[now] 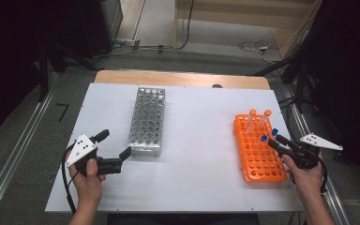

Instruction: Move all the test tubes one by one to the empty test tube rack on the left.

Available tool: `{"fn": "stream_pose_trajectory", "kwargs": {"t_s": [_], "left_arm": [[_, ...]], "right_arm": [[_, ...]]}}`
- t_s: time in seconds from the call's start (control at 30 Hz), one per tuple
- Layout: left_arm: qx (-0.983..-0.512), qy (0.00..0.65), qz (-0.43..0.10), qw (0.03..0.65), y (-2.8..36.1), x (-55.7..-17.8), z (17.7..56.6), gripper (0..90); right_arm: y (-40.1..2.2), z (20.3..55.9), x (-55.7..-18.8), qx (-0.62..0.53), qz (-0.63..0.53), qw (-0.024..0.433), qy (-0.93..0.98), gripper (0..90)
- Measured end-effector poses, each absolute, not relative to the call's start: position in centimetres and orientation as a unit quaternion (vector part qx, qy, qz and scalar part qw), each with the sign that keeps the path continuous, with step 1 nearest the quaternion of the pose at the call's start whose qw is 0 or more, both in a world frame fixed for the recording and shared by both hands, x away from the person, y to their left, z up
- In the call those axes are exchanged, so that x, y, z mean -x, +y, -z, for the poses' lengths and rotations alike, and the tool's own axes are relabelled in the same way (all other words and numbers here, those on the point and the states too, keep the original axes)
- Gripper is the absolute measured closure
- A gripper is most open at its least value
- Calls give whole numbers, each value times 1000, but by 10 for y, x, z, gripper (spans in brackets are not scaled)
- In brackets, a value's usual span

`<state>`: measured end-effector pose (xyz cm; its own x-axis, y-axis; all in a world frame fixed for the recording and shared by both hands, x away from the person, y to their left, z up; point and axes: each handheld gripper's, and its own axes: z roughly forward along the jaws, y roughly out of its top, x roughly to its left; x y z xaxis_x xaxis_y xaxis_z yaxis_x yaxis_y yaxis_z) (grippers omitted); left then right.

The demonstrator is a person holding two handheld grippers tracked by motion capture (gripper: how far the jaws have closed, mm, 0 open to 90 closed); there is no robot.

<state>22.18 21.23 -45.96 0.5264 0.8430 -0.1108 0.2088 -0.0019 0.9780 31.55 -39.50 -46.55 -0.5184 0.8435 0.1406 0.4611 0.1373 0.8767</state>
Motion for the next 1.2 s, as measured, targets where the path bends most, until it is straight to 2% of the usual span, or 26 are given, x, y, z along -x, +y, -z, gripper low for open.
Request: {"fn": "stream_pose_trajectory", "kwargs": {"t_s": [0.33,0.47,0.5,0.57,0.77,0.9,1.2], "left_arm": [[-657,403,-270,577,211,-222,460,0],[-657,403,-268,578,211,-222,461,0],[-658,404,-267,577,210,-222,461,0],[-658,403,-266,577,210,-223,461,0],[-659,401,-267,577,209,-222,460,0],[-658,400,-267,579,208,-221,459,0],[-658,398,-267,580,205,-220,456,0]], "right_arm": [[-393,478,-327,-443,-466,168,747,613],[-391,479,-327,-432,-464,165,756,664],[-390,479,-326,-423,-465,166,760,716],[-389,479,-324,-421,-461,173,762,741],[-392,473,-322,-426,-471,186,749,748],[-395,456,-311,-426,-487,210,733,749],[-393,435,-292,-409,-507,195,733,750]]}}
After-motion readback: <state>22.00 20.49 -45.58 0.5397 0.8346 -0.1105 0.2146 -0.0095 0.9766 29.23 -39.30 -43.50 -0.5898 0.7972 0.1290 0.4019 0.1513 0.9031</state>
